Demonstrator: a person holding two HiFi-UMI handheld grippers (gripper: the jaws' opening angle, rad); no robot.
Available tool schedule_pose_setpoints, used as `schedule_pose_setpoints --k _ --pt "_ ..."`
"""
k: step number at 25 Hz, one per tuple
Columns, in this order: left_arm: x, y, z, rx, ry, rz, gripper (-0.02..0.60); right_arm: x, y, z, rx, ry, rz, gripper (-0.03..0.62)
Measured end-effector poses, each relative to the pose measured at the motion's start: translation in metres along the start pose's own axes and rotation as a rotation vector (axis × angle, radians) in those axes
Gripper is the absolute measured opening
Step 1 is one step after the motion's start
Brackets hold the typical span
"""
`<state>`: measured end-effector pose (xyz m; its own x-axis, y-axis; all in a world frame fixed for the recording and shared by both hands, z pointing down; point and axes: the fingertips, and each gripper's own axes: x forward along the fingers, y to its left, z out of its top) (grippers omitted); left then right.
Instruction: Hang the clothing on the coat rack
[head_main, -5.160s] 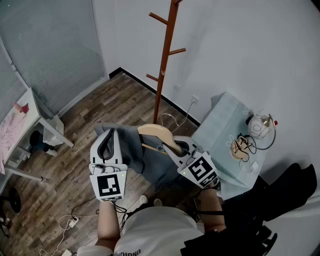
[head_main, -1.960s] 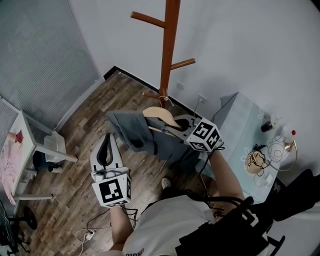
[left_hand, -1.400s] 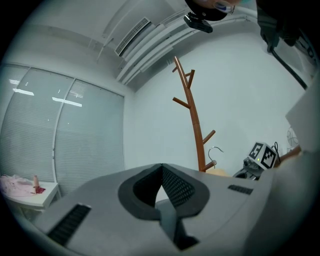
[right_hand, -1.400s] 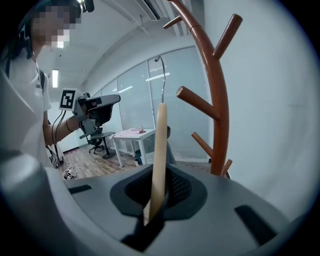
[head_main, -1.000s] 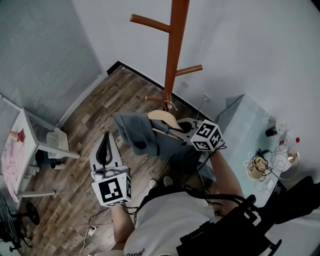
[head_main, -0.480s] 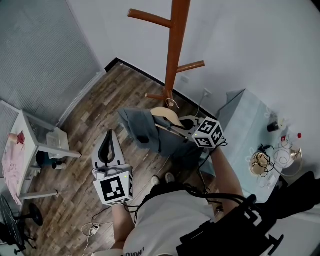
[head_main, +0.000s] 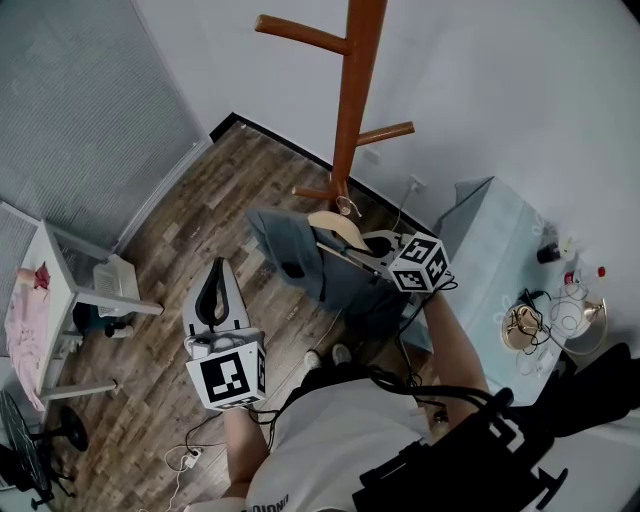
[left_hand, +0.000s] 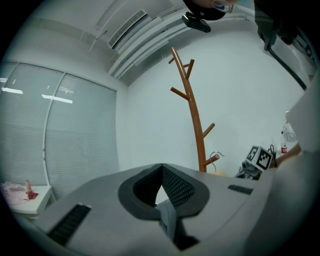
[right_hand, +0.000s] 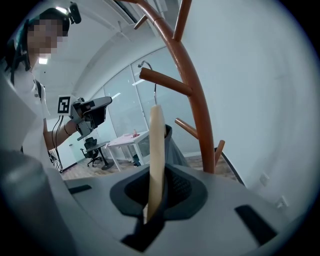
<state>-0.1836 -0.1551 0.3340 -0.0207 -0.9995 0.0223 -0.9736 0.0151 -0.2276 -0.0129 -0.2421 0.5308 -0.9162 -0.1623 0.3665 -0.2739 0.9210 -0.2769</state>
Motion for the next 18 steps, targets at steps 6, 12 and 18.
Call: schedule_pose_setpoints --k 6,12,18 --pt "0.003 -0.001 -0.003 0.000 0.006 -0.003 0.012 0.001 -0.006 -0.005 0.014 0.004 -0.008 0.049" --pt "0.005 -0.002 -0.005 -0.004 0.012 -0.007 0.012 0.002 -0.011 -0.011 0.032 0.009 -0.013 0.049" --pt "0.007 0.002 -0.007 -0.004 0.019 -0.011 0.012 0.007 -0.016 -0.011 0.052 0.011 -0.019 0.049"
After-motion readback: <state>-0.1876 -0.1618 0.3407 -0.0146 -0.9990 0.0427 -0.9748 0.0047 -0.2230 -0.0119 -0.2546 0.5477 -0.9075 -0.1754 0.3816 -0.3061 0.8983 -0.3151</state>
